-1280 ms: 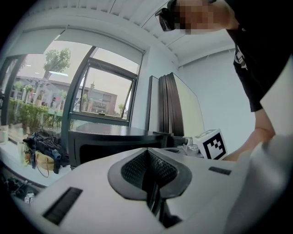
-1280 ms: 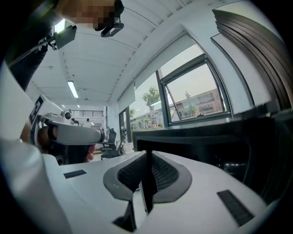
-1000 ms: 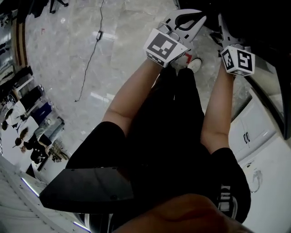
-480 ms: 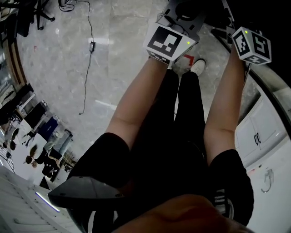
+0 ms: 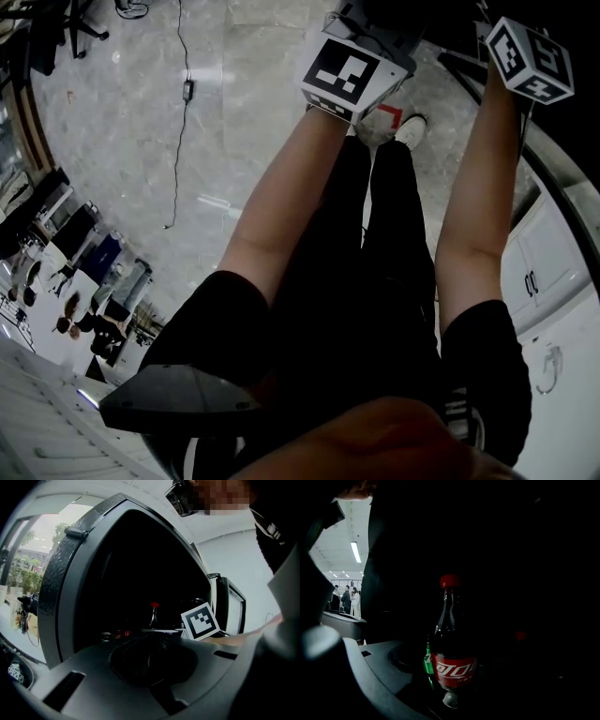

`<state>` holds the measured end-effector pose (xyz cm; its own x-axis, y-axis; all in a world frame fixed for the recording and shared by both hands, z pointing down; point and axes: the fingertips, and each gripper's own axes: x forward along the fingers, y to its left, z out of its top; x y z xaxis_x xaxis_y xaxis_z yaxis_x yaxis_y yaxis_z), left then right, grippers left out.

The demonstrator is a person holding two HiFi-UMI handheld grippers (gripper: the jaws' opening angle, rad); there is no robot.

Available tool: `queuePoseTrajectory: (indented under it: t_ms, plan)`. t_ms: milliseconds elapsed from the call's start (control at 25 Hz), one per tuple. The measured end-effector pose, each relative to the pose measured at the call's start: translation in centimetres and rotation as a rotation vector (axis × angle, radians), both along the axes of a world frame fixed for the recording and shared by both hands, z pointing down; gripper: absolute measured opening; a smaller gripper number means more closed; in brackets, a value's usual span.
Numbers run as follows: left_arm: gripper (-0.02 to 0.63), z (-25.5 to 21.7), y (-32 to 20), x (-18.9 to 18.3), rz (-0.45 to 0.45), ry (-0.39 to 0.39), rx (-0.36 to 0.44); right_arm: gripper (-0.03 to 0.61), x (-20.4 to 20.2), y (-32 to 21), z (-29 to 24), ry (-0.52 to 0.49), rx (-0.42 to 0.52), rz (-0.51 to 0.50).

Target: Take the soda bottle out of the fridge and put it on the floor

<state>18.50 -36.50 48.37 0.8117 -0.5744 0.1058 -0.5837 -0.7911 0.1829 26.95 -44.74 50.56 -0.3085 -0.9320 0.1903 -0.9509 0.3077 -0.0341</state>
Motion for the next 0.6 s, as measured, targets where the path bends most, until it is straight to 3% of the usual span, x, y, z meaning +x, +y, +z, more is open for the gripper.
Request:
queuePoseTrajectory:
  t_ms: [360, 600]
  plan:
    - [0.0, -0.1, 1.0, -1.1, -0.026, 0.016, 0.001, 0.319, -0.5, -0.3, -0.4, 0.071, 0.015, -0.035]
    - [0.0, -0.2, 2.5, -2.4, -0.04, 0.006, 0.015, 0.319, -2.8, 3.4, -1.4, 0.029, 0.034, -0.093]
